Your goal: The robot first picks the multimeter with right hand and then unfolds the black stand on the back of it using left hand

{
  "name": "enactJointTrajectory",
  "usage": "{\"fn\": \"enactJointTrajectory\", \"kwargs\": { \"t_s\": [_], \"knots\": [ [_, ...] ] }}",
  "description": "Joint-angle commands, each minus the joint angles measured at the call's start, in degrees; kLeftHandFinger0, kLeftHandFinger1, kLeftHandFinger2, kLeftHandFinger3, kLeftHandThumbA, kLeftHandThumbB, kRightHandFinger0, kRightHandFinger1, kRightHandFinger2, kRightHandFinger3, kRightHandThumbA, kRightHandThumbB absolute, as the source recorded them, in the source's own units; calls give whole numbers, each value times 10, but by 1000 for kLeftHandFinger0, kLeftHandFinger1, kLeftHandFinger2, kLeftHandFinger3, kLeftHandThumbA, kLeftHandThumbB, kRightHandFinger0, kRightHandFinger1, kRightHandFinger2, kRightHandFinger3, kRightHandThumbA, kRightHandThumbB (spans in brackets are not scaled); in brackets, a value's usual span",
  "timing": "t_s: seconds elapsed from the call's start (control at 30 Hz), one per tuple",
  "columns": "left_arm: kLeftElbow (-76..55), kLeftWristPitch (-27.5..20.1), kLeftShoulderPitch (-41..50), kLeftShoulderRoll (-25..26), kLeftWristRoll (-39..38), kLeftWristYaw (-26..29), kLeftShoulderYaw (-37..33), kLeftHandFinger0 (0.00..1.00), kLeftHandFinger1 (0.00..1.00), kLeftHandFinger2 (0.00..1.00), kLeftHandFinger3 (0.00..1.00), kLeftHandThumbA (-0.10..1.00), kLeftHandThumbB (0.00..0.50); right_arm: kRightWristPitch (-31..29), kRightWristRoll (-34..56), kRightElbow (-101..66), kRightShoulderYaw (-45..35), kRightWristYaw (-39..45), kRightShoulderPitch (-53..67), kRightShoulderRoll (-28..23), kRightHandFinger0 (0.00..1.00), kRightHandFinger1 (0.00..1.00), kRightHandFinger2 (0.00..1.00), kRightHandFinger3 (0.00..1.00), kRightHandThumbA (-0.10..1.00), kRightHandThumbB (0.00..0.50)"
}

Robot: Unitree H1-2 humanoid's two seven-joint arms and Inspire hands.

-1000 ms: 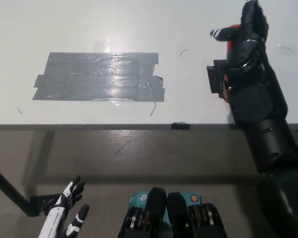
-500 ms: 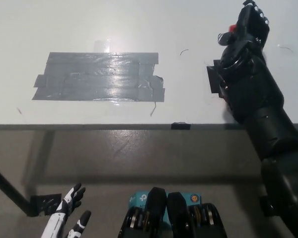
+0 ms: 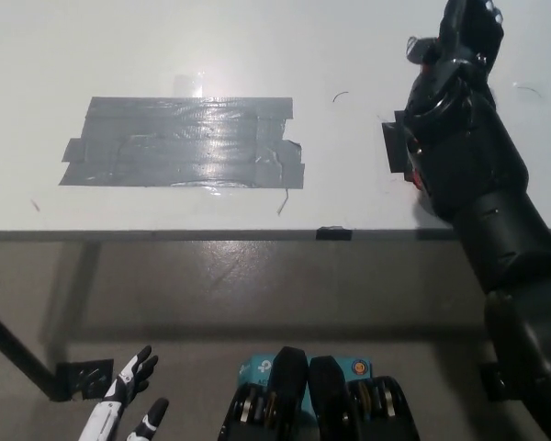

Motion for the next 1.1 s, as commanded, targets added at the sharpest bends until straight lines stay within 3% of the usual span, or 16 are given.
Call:
{"fn": "enactJointTrajectory", "kwargs": {
  "t_s": [0.0, 0.13, 0.27, 0.4, 0.5, 0.53, 0.7, 0.83, 1.07],
  "knots": [
    [-17, -14, 12, 8, 7, -3, -1, 1000, 1000, 1000, 1000, 863, 170, 3, 19, -49, -15, 24, -29, 3, 1000, 1000, 1000, 1000, 766, 495],
    [-16, -12, 13, 8, 5, -4, -1, 1000, 1000, 1000, 1000, 873, 180, 3, 30, -47, -22, 40, -22, 1, 1000, 1000, 1000, 1000, 758, 500],
    [-14, -22, 16, 7, 1, -2, 1, 1000, 1000, 1000, 1000, 850, 166, 3, 26, -25, -34, 51, -24, 0, 1000, 1000, 1000, 1000, 847, 500],
    [-14, -21, 19, 7, 0, 1, 5, 1000, 1000, 1000, 1000, 842, 164, 3, 45, -32, -56, 36, -16, 0, 1000, 1000, 1000, 1000, 818, 500],
    [-17, -16, 27, 7, 4, -1, 3, 1000, 1000, 1000, 1000, 863, 170, 3, 47, -69, -72, 24, 6, 2, 1000, 1000, 1000, 1000, 876, 500],
    [-17, -17, 28, 6, 6, 1, 3, 1000, 1000, 1000, 1000, 868, 173, 3, 39, -83, -72, 21, 13, 4, 1000, 1000, 1000, 1000, 932, 500],
    [-14, -25, 34, 5, -1, 1, 4, 1000, 1000, 1000, 1000, 830, 149, 3, -8, -159, -93, -5, 35, 34, 1000, 1000, 1000, 1000, 888, 495],
    [-15, -22, 36, 2, -4, 1, 4, 1000, 1000, 1000, 1000, 818, 161, 3, -30, -225, -103, -9, 50, 55, 1000, 1000, 1000, 1000, 876, 495],
    [-13, -25, 37, 3, 6, 4, 3, 1000, 1000, 1000, 1000, 837, 157, 3, -97, -266, -131, 31, 48, 78, 1000, 1000, 1000, 1000, 918, 500]
  ]
}}
